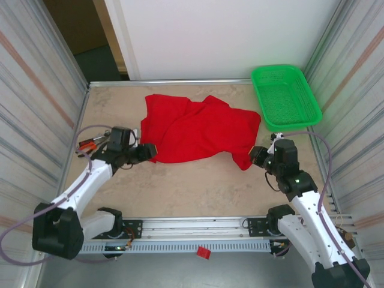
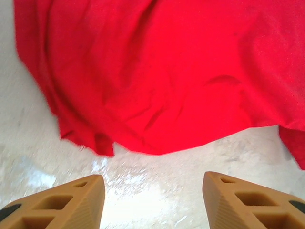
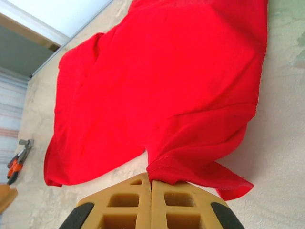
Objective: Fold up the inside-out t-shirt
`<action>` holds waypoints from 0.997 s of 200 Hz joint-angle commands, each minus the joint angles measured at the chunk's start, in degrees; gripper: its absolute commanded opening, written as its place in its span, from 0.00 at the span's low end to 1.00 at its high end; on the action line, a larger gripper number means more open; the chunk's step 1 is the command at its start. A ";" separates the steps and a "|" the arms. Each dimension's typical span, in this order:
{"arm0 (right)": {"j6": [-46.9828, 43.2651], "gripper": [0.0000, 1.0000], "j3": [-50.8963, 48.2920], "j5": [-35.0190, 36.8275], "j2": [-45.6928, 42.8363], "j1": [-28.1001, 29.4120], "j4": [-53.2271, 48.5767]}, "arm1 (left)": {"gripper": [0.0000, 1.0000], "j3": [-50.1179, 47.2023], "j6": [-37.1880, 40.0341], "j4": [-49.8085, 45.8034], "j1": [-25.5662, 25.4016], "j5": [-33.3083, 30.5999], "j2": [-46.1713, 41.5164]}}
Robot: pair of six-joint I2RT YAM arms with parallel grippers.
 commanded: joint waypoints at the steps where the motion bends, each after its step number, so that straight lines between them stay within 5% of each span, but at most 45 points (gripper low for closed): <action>1: -1.47 0.00 3.31 1.82 1.37 0.26 1.23 | 0.57 -5.26 -7.00 -1.29 -2.30 -11.03 -3.70; 52: -2.89 0.00 5.28 0.62 4.87 0.25 2.95 | 0.52 -11.21 -6.90 5.33 -3.22 -14.78 -5.84; 131: -3.09 0.00 5.03 0.78 3.86 0.26 2.34 | 0.46 -4.56 -5.10 15.75 -1.87 -9.08 9.98; 199: -3.16 0.00 4.95 1.14 3.24 0.17 1.90 | 0.38 -3.72 -5.15 17.92 -1.94 -9.15 15.15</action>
